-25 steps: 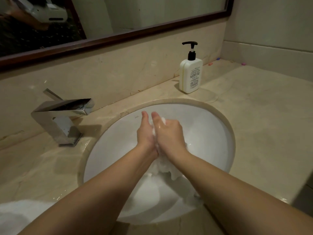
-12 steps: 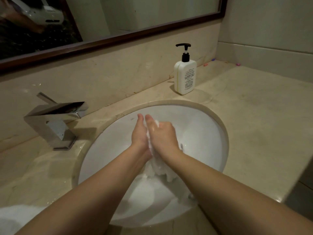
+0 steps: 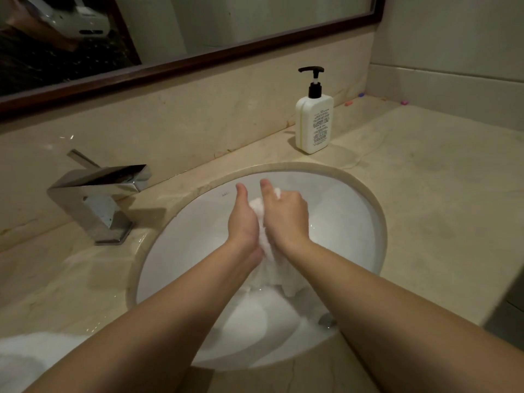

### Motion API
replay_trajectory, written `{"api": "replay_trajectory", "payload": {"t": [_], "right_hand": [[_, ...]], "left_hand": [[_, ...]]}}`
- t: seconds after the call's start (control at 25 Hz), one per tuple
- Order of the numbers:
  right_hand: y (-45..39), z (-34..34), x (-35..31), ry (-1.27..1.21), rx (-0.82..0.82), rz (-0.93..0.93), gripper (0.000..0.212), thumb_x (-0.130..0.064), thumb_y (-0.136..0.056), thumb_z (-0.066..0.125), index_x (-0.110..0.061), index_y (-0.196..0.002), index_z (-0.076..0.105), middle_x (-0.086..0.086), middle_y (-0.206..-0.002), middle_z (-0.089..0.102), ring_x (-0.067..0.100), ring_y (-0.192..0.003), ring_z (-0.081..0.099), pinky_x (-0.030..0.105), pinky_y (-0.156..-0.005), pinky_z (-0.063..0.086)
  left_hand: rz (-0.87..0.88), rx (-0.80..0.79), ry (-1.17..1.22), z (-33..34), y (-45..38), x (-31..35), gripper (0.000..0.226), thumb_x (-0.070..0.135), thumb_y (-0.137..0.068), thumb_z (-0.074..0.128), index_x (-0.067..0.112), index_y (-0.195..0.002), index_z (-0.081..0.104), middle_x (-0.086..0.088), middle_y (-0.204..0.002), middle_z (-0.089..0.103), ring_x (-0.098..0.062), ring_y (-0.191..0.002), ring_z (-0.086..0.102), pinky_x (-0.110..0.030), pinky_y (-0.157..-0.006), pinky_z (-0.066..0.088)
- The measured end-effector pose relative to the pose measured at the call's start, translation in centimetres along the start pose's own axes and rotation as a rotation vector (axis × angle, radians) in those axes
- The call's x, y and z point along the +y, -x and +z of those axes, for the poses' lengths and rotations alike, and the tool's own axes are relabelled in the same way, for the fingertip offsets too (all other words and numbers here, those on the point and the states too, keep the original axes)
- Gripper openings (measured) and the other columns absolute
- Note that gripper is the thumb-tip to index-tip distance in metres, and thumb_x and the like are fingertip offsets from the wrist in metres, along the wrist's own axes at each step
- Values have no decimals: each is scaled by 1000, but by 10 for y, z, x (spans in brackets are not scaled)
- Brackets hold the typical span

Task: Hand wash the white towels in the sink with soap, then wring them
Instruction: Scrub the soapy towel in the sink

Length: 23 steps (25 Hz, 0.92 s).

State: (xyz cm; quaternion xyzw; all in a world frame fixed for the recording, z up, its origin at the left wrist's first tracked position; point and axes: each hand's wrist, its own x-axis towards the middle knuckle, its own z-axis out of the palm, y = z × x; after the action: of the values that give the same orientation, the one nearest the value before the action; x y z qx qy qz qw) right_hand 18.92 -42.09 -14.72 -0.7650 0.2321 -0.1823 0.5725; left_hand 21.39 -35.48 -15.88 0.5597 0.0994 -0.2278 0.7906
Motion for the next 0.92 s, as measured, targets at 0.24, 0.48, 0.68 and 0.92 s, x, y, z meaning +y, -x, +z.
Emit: {"api": "replay_trajectory", "payload": {"t": [0.24, 0.48, 0.68, 0.92], "right_hand": [[0, -5, -3, 43, 67, -42, 57, -57, -99, 46, -14, -64, 59, 10, -74, 69, 31, -77, 68, 37, -69, 53], [1, -2, -1, 150, 95, -26, 61, -56, -101, 41, -8, -77, 69, 12, -80, 70, 32, -81, 67, 37, -72, 52], [7, -5, -4, 86, -9, -90, 59, -56, -99, 47, -15, -57, 53, 12, -69, 66, 31, -71, 64, 37, -66, 48], [11, -1, -7, 84, -14, -136, 61, -58, -98, 47, -10, -62, 62, 9, -67, 66, 29, -69, 65, 36, -63, 48]], "left_hand": [[-1, -4, -21, 2, 1, -1, 77, 77, -94, 39, 11, -91, 78, -10, -88, 77, -26, -83, 75, -35, -79, 55], [-33, -8, -40, 2, 2, 1, 82, 80, -92, 36, 10, -98, 79, -13, -88, 77, -27, -81, 74, -33, -72, 56], [-36, -23, 70, 2, 2, 0, 77, 76, -94, 38, 11, -87, 77, -11, -83, 76, -27, -91, 72, -35, -85, 54], [-3, -48, 133, 3, -1, -1, 71, 69, -99, 39, 14, -69, 73, -5, -69, 70, -17, -68, 70, -31, -73, 52]]}}
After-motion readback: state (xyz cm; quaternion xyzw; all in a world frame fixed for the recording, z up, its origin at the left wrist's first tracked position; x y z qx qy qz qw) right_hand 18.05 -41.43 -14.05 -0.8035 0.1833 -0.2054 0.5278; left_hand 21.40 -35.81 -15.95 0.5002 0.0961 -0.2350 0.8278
